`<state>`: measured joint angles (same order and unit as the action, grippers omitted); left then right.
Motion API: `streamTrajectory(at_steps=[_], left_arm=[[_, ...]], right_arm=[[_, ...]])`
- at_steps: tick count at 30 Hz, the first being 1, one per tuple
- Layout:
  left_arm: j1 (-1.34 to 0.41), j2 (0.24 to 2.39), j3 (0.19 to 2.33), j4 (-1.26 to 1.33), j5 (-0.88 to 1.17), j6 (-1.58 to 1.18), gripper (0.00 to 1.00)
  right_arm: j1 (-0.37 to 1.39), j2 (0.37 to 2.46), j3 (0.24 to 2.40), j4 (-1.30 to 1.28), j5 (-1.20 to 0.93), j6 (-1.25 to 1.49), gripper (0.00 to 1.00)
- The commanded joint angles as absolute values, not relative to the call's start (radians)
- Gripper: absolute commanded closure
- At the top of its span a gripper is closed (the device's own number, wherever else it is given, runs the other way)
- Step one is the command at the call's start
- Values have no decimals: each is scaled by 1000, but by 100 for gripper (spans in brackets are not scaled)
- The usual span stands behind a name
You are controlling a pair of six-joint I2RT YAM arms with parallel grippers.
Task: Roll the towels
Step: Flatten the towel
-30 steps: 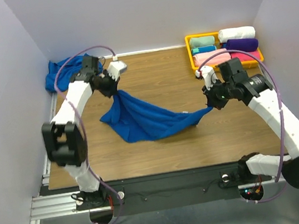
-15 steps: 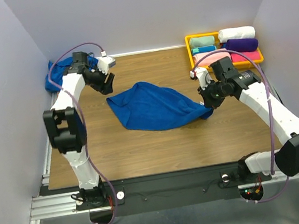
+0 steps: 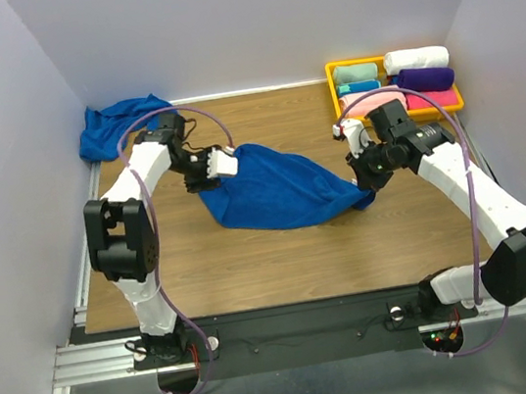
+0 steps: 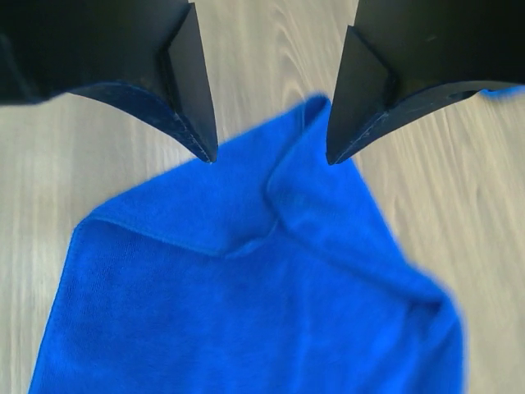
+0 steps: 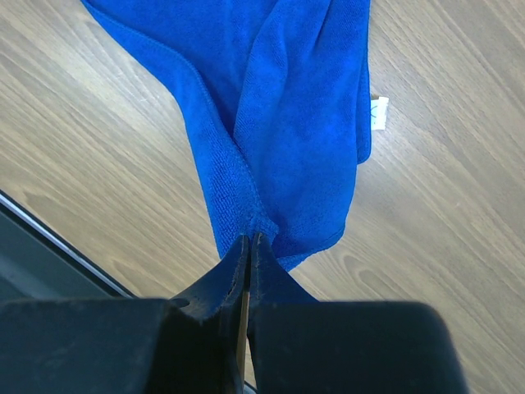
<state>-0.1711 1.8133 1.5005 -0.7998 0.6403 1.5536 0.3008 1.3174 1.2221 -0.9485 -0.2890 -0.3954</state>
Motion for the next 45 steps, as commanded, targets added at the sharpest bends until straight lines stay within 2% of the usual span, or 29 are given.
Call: streamTrajectory(at_steps=[1, 5, 10, 19, 31, 45], left_arm=[[-230, 1839, 1532, -822, 582, 1781, 36], [-288, 1868, 1499, -778, 508, 1845, 45], [-339, 1907, 1499, -761, 459, 1865, 51], [-356, 1968, 1503, -799, 348, 1911, 51], [-368, 2016, 1522, -785, 344, 1907, 55], [-383, 1997, 1540, -776, 360, 1910, 53]], right_arm=[[298, 1324, 1223, -904, -304, -380, 100], [292, 1333, 1221, -905, -311, -367, 99], [288, 1335, 1216, -904, -316, -362, 100], [275, 1335, 1209, -905, -313, -368, 100], [253, 1348, 1201, -905, -319, -383, 99], [242, 1359, 1193, -905, -334, -387, 99]])
